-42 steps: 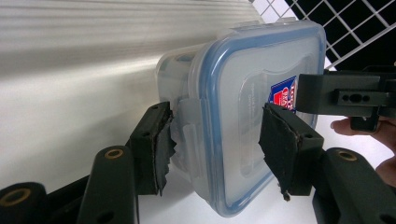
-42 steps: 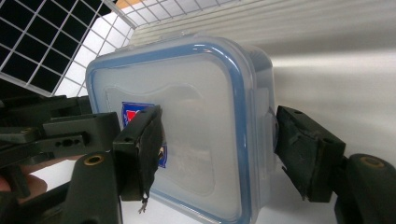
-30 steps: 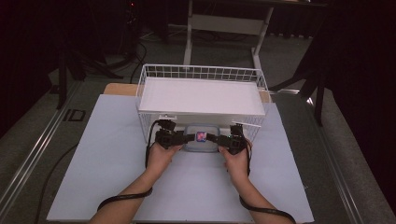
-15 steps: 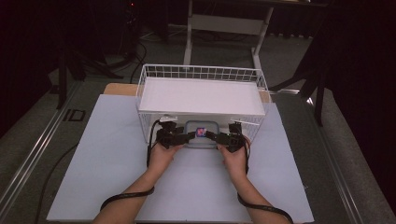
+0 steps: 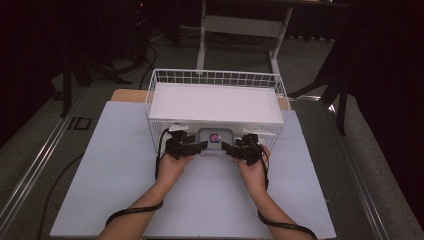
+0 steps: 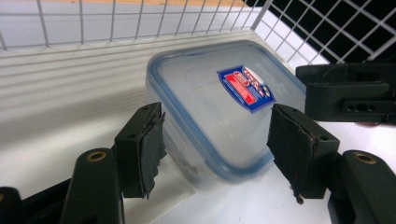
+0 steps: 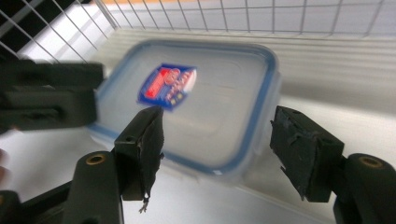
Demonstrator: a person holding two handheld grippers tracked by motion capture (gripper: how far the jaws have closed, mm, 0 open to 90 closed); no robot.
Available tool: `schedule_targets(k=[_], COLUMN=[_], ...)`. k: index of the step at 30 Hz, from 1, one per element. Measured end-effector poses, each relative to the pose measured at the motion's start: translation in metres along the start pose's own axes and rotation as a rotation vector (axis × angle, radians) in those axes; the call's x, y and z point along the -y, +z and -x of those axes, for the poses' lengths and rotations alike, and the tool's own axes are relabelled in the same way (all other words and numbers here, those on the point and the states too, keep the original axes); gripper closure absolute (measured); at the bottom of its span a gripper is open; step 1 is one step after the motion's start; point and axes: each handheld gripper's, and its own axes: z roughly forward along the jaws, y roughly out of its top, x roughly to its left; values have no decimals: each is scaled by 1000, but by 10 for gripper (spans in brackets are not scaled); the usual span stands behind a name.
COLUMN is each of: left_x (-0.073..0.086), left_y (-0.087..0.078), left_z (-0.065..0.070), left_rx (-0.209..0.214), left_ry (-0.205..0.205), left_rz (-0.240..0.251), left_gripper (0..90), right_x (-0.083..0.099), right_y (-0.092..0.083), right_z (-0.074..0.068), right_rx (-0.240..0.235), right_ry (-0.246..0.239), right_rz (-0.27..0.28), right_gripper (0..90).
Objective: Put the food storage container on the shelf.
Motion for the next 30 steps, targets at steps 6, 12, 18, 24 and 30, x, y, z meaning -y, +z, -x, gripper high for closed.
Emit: schedule_targets(k=[6, 12, 18, 24, 30], left_x=[3, 8, 9, 17, 38], left_y=[-17, -41, -63, -82, -100], left_z=[5, 12, 24, 33, 36], left_rx=[11, 126, 167, 177, 152], left_ry=[29, 46, 104, 118, 151], left_rz=[0, 11, 50, 36, 54], left_gripper=[372, 318, 110, 23, 22], right_x=[2, 7, 14, 20, 29], right_y=[-16, -32, -39, -42, -40], right_z=[-1, -9, -23, -30, -35], right_rx=[20, 6, -31, -50, -43], right_ry=[-42, -77, -117, -120, -131], right_rz=[24, 31, 16, 9, -12], right_gripper=[342, 343, 344, 378, 510])
